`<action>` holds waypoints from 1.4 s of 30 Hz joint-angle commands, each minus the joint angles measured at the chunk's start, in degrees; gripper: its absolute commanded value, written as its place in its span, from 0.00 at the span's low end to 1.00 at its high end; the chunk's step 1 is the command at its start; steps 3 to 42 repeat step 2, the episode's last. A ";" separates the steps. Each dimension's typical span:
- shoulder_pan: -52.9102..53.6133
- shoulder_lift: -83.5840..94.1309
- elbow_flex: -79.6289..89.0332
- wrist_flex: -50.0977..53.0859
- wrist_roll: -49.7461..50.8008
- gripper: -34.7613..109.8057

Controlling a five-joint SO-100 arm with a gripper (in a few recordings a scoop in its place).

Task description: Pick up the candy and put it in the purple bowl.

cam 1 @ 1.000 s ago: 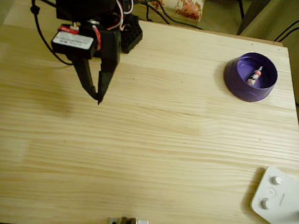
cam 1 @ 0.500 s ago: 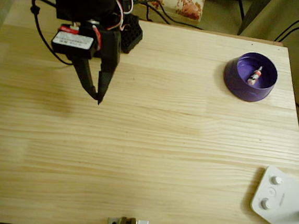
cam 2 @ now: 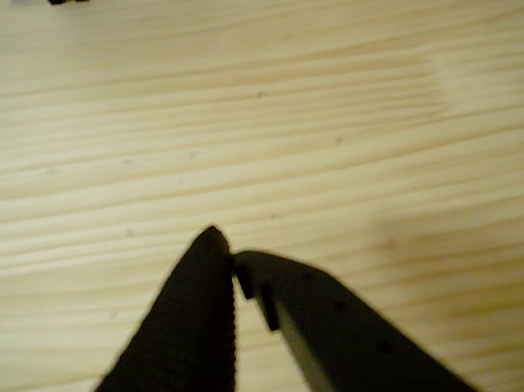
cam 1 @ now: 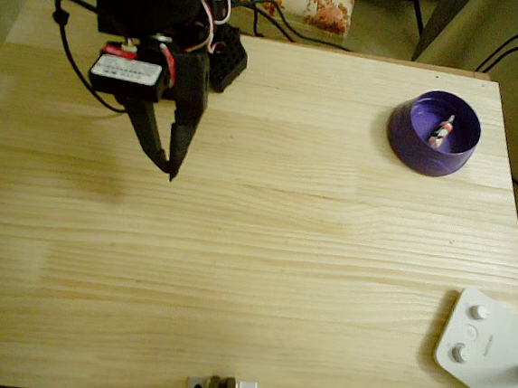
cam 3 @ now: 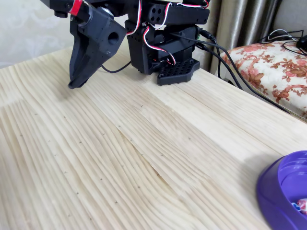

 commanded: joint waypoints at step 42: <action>-0.44 4.13 -1.05 0.97 0.44 0.24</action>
